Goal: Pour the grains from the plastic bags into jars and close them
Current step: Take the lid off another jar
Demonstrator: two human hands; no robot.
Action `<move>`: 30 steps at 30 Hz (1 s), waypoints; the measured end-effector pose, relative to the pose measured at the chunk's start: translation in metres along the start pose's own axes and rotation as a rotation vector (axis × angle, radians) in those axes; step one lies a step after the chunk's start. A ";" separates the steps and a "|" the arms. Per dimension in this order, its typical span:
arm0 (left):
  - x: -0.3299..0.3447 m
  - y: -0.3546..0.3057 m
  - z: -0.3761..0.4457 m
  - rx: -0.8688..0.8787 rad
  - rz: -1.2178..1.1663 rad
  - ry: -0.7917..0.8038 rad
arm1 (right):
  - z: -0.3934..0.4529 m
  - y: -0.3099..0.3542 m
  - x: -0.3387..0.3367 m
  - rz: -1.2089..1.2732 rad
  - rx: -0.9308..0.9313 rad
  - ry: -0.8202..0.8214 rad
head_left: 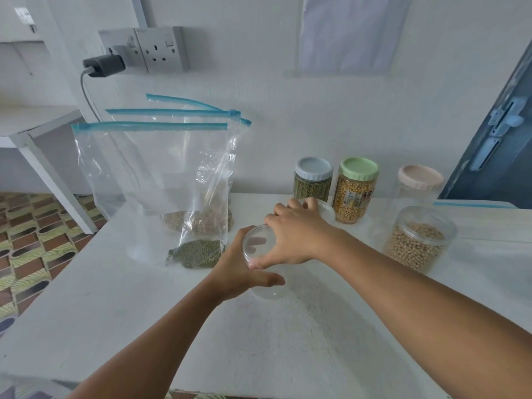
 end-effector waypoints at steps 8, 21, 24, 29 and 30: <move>0.000 0.000 -0.001 0.002 -0.041 0.007 | -0.004 -0.015 -0.002 0.079 0.042 0.092; -0.001 0.001 0.003 0.000 0.006 0.015 | -0.002 -0.010 -0.006 -0.001 0.066 0.087; 0.001 -0.004 0.000 0.021 0.011 0.001 | -0.002 -0.003 -0.004 -0.031 0.030 0.052; 0.003 -0.003 0.000 0.043 -0.003 -0.021 | -0.005 -0.016 -0.012 0.089 -0.056 0.130; 0.003 -0.002 0.001 0.040 -0.005 -0.017 | -0.006 -0.018 -0.013 0.083 -0.035 0.139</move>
Point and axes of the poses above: each hand's wrist, its own z-axis towards the middle knuckle, its own x-axis out of the palm, y = z × x, the point moved 2 cm from there along z, towards the middle knuckle, and after that the axes turned 8 degrees about -x, right-handed, at the moved point
